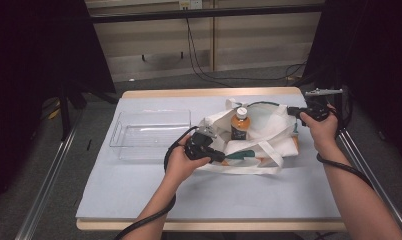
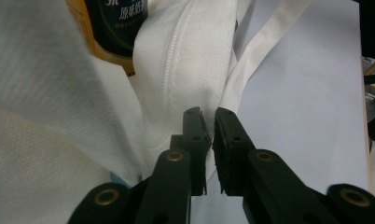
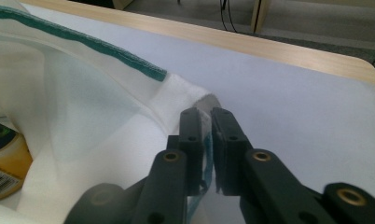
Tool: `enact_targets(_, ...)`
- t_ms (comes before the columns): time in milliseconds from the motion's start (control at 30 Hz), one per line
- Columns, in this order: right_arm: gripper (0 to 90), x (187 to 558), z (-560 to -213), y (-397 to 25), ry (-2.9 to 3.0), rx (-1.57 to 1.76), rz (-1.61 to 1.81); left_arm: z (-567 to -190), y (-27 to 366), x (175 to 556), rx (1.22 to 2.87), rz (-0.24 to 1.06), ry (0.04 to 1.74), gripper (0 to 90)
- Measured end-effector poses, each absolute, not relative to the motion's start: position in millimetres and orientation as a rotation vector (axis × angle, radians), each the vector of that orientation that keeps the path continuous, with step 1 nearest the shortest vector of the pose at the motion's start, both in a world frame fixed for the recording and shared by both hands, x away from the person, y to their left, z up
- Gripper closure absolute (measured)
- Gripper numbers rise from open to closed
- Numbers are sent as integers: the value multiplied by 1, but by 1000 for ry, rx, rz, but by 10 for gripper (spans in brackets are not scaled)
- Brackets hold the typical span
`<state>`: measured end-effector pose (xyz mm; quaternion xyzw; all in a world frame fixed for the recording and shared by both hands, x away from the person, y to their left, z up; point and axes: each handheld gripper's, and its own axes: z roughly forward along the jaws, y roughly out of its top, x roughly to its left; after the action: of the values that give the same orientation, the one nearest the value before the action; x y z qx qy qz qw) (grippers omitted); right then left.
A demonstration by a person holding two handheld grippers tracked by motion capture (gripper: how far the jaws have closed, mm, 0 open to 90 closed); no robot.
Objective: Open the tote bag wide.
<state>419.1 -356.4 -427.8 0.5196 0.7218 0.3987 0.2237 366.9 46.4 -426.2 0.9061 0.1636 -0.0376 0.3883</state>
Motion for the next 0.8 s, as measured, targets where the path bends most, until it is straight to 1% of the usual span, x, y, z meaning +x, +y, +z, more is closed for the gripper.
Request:
enact_targets(200,700,413,-420,-359,1971,1417,1131,-418,45,365,2276,-71,429,677)
enact_targets(533,563,405,-406,-355,2016,1344,1119,-399,43,368,2242,-59,448,576)
enact_targets(800,498,399,-395,-351,2053,1285,1187,-388,40,370,2224,-54,459,516)
